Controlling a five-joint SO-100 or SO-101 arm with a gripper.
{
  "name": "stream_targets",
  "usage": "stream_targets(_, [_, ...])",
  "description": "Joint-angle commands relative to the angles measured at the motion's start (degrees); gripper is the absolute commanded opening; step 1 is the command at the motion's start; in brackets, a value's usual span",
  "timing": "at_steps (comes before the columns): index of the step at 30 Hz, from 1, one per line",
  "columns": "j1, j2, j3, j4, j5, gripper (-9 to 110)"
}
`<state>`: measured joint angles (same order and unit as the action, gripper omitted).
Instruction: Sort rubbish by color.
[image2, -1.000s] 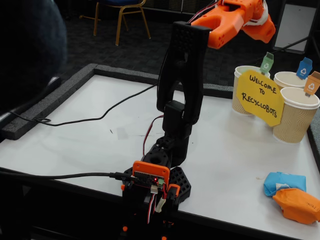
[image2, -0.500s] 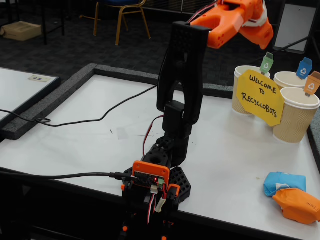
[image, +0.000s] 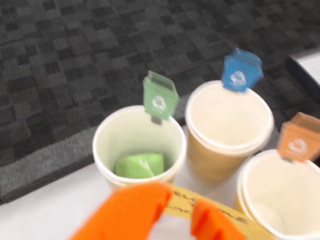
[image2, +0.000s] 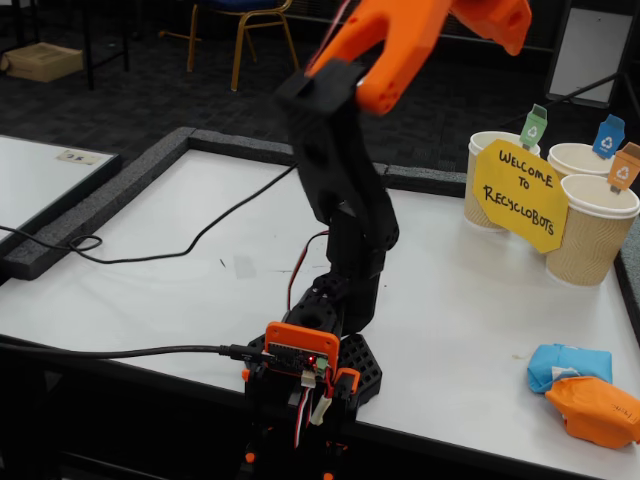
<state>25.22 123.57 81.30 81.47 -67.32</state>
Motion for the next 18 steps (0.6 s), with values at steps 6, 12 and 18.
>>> stream_targets(6, [3.78, 19.51, 6.68, 2.11, 11.16, 0])
stream_targets(12, [2.81, 24.52, 10.02, 3.25, 18.9, 0])
stream_targets(18, [1.93, 29.09, 13.62, 4.83, 23.12, 0])
